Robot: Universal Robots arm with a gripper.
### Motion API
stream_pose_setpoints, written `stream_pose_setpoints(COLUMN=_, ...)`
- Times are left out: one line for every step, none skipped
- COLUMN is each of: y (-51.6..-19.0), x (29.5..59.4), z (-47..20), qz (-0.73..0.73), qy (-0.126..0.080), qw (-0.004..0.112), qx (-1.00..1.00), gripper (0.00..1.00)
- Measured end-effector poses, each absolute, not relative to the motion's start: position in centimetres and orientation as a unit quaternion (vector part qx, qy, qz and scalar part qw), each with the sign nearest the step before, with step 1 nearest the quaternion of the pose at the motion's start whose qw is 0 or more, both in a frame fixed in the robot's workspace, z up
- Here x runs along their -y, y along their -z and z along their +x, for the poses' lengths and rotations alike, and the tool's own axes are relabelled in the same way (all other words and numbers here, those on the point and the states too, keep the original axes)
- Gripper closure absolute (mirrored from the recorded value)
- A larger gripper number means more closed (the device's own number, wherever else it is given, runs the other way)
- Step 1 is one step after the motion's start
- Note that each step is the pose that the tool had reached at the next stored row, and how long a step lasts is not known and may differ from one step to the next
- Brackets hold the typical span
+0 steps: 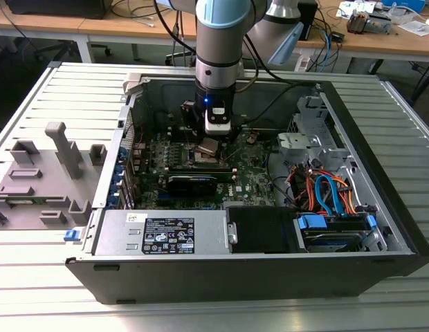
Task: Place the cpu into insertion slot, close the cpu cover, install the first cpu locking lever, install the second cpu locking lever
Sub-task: 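Place the cpu into insertion slot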
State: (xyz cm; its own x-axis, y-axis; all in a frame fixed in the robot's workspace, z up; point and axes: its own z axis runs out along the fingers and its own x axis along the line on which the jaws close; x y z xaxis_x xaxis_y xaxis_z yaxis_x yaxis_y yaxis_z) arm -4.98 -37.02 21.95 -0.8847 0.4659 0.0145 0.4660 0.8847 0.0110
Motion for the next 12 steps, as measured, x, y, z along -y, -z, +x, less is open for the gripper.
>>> stream_pose_setpoints(y=-21.95, x=37.02, z=-4.98, qz=-0.241, qy=0.007, qw=0.006, qx=0.971, gripper=0.45)
stream_pose_setpoints(y=-21.95, x=37.02, z=-4.98, qz=-0.241, qy=0.007, qw=0.006, qx=0.970, gripper=0.45)
stream_pose_setpoints(y=-21.95, x=37.02, z=-4.98, qz=-0.242, qy=0.007, qw=0.006, qx=0.970, gripper=0.45)
stream_pose_setpoints(y=-21.95, x=37.02, z=-4.98, qz=-0.242, qy=0.007, qw=0.006, qx=0.970, gripper=0.45)
stream_pose_setpoints(y=-21.95, x=37.02, z=-4.98, qz=-0.243, qy=0.007, qw=0.006, qx=0.970, gripper=0.45)
stream_pose_setpoints(y=-21.95, x=37.02, z=-4.98, qz=-0.244, qy=0.007, qw=0.006, qx=0.970, gripper=0.45)
stream_pose_setpoints(y=-21.95, x=37.02, z=-4.98, qz=-0.245, qy=0.007, qw=0.006, qx=0.970, gripper=0.45)
stream_pose_setpoints(y=-21.95, x=37.02, z=-4.98, qz=-0.246, qy=0.007, qw=0.006, qx=0.969, gripper=0.45)
stream_pose_setpoints(y=-21.95, x=37.02, z=-4.98, qz=-0.246, qy=0.007, qw=0.006, qx=0.969, gripper=0.45)
stream_pose_setpoints(y=-21.95, x=37.02, z=-4.98, qz=-0.247, qy=0.007, qw=0.006, qx=0.969, gripper=0.45)
stream_pose_setpoints(y=-21.95, x=37.02, z=-4.98, qz=-0.248, qy=0.007, qw=0.006, qx=0.969, gripper=0.45)
stream_pose_setpoints(y=-21.95, x=37.02, z=-4.98, qz=-0.249, qy=0.007, qw=0.006, qx=0.969, gripper=0.45)
